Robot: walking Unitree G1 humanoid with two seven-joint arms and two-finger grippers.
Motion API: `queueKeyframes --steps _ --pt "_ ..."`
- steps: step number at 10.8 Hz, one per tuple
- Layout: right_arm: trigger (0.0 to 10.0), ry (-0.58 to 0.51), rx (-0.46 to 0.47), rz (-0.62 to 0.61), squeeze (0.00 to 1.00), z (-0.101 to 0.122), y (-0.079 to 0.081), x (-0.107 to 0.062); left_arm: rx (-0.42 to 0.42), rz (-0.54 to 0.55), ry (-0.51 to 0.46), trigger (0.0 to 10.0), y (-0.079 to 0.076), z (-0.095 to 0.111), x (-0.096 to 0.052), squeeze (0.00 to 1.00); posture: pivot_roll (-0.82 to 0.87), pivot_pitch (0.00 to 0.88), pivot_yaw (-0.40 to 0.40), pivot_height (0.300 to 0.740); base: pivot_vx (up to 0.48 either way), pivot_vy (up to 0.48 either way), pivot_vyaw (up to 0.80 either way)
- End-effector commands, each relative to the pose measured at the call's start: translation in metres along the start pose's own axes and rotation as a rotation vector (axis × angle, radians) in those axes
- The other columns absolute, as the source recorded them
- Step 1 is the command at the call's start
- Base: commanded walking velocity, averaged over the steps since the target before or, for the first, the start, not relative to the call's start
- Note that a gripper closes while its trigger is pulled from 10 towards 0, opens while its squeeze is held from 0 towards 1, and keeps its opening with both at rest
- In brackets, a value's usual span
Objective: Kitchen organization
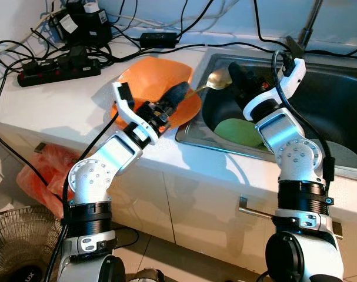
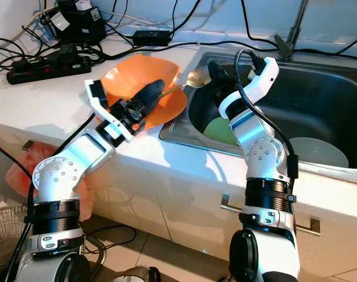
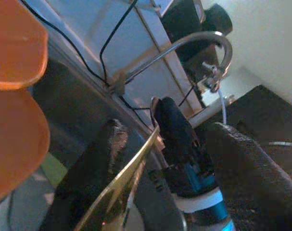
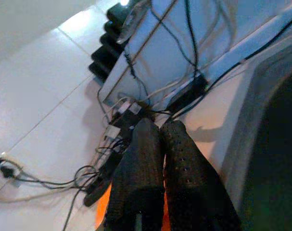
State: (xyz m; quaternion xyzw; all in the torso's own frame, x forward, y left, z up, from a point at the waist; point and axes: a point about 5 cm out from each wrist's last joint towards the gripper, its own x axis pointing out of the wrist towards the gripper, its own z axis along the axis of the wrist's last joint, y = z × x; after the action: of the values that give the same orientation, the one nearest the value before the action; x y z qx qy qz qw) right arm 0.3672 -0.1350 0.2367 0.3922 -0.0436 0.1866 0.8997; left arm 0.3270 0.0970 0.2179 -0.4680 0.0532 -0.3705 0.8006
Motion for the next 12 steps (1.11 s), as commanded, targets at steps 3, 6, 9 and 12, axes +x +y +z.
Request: queueKeyframes --steps 3,6,9,12 --pt "0.0 -0.078 -0.040 -0.121 0.00 0.014 -0.013 0.003 0.092 0.008 0.000 10.0 -0.003 -0.006 -0.003 1.00 0.04 0.075 0.075 0.740 0.000 0.000 0.00" --pt "0.0 -0.158 -0.055 -0.218 0.00 0.033 -0.030 0.003 0.091 0.055 -0.034 10.0 0.002 -0.010 -0.005 1.00 0.04 0.081 0.076 0.740 0.000 0.000 0.00" --pt "0.0 -0.233 -0.139 -0.405 0.00 0.047 -0.058 -0.004 0.117 0.074 -0.042 10.0 0.003 -0.010 -0.006 1.00 0.05 0.086 0.074 0.740 0.000 0.000 0.00" --pt "0.0 -0.261 -0.337 -0.558 0.00 0.055 -0.078 -0.014 0.190 0.085 -0.020 10.0 -0.001 -0.015 -0.004 1.00 0.05 0.091 0.077 0.740 0.000 0.000 0.00"
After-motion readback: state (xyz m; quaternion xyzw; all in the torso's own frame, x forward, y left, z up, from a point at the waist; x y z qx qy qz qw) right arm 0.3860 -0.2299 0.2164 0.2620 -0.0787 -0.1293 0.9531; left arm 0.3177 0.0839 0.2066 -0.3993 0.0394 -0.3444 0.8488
